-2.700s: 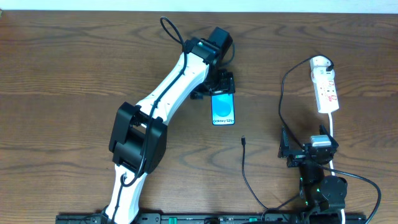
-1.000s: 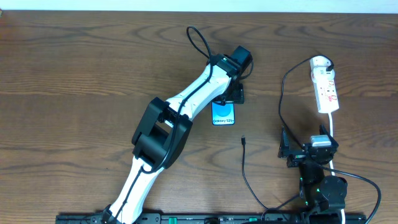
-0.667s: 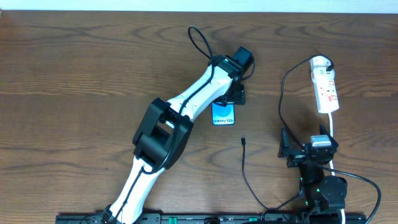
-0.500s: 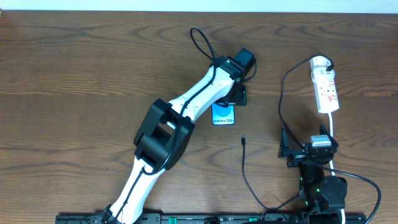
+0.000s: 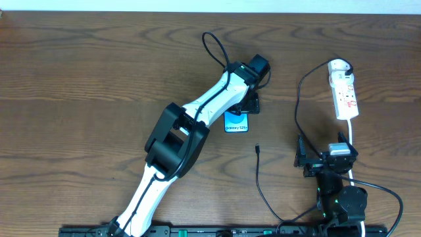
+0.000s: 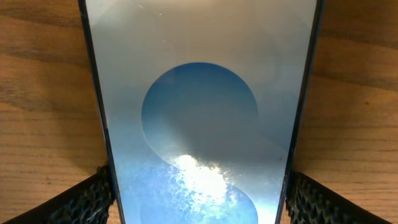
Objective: Plug charger to phone and switch on socket
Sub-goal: 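Lower the left gripper and close it on the phone's long edges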
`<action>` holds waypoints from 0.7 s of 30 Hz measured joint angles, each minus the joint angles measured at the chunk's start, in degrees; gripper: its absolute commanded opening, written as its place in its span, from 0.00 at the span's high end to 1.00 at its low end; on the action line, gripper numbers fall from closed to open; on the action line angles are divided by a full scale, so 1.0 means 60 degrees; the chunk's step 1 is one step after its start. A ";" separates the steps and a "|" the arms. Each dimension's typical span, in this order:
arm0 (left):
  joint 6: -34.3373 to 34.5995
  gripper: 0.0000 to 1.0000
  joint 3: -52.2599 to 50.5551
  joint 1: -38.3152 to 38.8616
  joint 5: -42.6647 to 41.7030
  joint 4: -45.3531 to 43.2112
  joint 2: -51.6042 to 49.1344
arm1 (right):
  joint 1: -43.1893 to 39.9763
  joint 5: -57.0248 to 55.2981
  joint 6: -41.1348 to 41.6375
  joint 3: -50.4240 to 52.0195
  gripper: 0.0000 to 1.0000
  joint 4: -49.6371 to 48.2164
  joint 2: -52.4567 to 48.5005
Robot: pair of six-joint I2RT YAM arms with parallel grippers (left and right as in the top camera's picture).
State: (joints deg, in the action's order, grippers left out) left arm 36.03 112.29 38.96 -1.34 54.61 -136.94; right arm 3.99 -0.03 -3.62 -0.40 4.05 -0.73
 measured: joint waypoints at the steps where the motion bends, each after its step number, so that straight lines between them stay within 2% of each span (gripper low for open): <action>1: 0.0000 0.12 0.0000 0.0000 0.0000 -0.0004 0.0000 | -0.0004 0.0000 0.0000 0.0000 0.01 0.0000 0.0000; 21: 0.0000 0.12 0.0000 0.0000 0.0499 -0.0186 -0.0004 | -0.0004 0.0000 0.0004 0.0000 0.01 0.0000 0.0000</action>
State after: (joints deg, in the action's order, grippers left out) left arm 36.03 112.29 38.96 1.65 53.49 -136.97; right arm 3.97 -0.03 -3.60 -0.40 4.05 -0.73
